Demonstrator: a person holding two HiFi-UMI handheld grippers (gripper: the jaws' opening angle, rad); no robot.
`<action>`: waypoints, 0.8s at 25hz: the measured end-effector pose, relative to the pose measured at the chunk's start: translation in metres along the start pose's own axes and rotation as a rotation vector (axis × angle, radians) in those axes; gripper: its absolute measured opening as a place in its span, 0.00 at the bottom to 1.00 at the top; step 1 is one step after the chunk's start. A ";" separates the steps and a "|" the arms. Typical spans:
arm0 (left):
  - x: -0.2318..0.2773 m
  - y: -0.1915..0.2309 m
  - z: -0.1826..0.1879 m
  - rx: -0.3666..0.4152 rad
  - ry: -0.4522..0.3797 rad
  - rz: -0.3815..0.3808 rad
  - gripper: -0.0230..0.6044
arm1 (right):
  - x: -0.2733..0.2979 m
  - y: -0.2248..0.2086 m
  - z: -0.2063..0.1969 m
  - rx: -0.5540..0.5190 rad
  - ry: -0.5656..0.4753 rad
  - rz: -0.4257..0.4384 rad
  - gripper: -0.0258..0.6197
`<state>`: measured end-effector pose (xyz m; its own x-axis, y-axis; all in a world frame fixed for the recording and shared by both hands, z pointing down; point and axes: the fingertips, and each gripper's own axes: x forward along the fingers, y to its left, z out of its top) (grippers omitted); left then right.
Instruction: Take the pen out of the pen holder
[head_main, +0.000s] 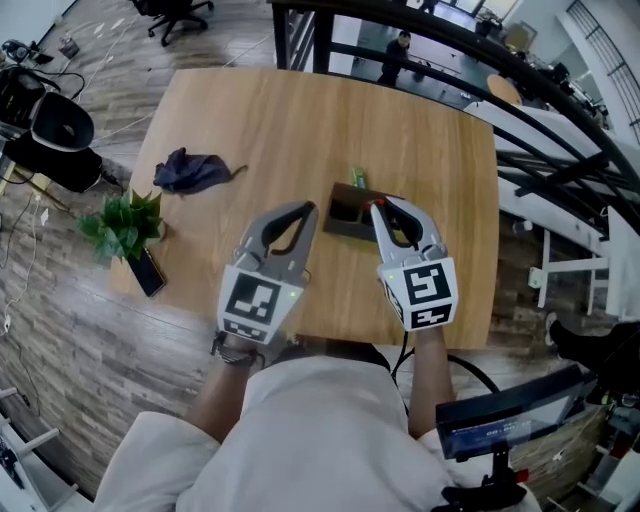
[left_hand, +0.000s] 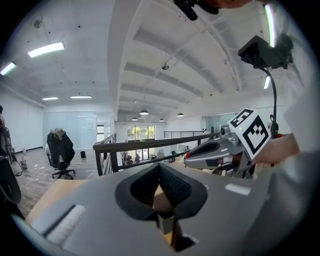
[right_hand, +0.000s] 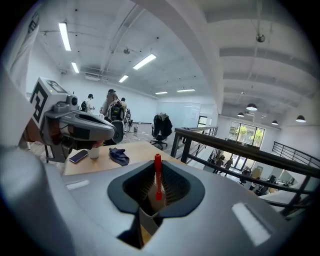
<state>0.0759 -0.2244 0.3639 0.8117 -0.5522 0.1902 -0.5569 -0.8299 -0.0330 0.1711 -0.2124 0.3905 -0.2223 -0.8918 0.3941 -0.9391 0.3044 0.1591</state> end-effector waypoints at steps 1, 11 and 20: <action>0.001 -0.002 0.004 0.005 -0.008 -0.008 0.04 | -0.004 -0.002 0.003 0.001 -0.009 -0.010 0.10; 0.015 -0.022 0.040 0.050 -0.086 -0.072 0.04 | -0.041 -0.024 0.026 -0.003 -0.075 -0.106 0.10; 0.017 -0.042 0.064 0.090 -0.140 -0.135 0.04 | -0.077 -0.035 0.041 0.037 -0.143 -0.177 0.10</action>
<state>0.1241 -0.2040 0.3057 0.8978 -0.4362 0.0611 -0.4287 -0.8972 -0.1056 0.2102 -0.1677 0.3174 -0.0858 -0.9693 0.2303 -0.9751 0.1291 0.1803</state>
